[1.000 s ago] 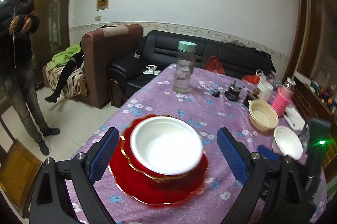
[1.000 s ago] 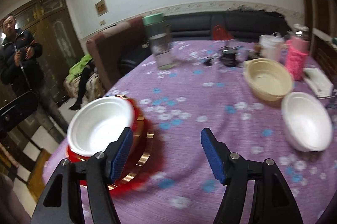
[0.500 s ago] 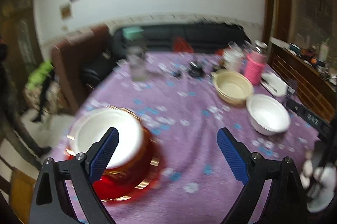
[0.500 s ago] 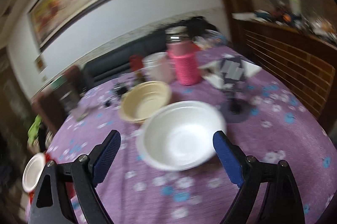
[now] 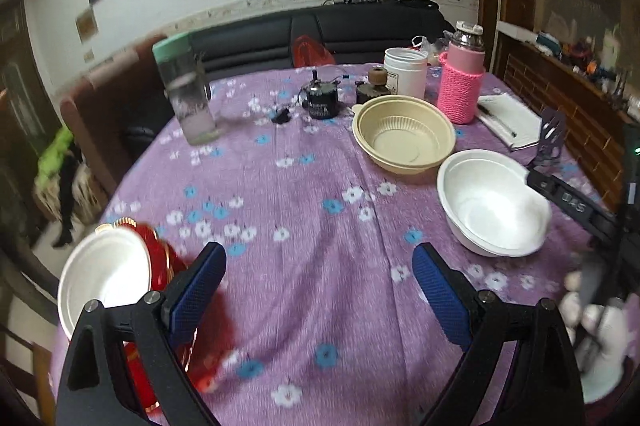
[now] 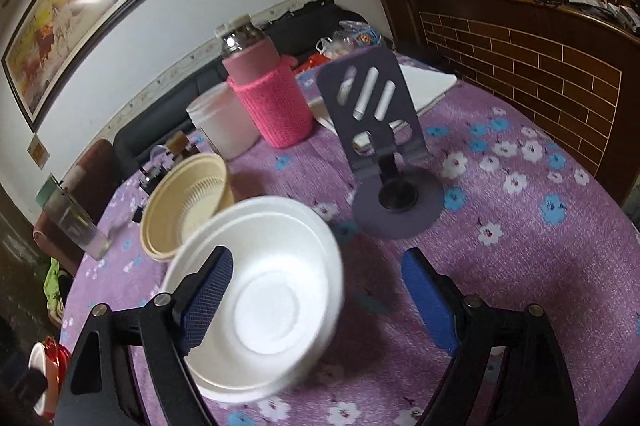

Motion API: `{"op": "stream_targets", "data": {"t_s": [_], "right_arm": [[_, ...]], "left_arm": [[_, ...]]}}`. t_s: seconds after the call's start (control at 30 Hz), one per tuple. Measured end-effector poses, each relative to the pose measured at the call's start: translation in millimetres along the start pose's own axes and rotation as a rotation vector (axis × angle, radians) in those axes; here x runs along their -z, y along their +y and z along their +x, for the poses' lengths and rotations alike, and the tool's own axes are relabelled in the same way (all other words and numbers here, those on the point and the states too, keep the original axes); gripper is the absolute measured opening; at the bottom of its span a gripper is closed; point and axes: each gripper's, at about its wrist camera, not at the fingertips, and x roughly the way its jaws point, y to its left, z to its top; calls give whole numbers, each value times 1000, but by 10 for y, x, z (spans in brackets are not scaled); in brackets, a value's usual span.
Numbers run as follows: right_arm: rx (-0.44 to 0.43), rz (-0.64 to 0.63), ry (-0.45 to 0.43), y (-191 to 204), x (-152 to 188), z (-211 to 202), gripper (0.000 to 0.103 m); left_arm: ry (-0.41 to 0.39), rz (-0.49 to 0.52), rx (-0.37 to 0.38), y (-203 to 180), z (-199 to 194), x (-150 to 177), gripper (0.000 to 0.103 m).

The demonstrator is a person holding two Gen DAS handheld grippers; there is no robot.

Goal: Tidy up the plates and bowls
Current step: 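Move both grippers to the smaller white bowl and close on its rim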

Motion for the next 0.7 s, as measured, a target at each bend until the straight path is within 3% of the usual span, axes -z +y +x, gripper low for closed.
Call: {"op": "stream_targets", "data": {"t_s": [0.23,0.53,0.63,0.7], "right_arm": [[6,15,45,-91,24,101,85],[25,-19,74,-28,84,183,82],[26,-27,93,-19,96,237,72],[19,-33,113,-4,108,292,56]], "left_arm": [[-44,81,-126,-189,171,-51,94],[-22,81,-108,-218,314,-44,94],[-4,66,-91,-202,363,-40,94],[-1,63,-95,-189,373,-39,94]]}}
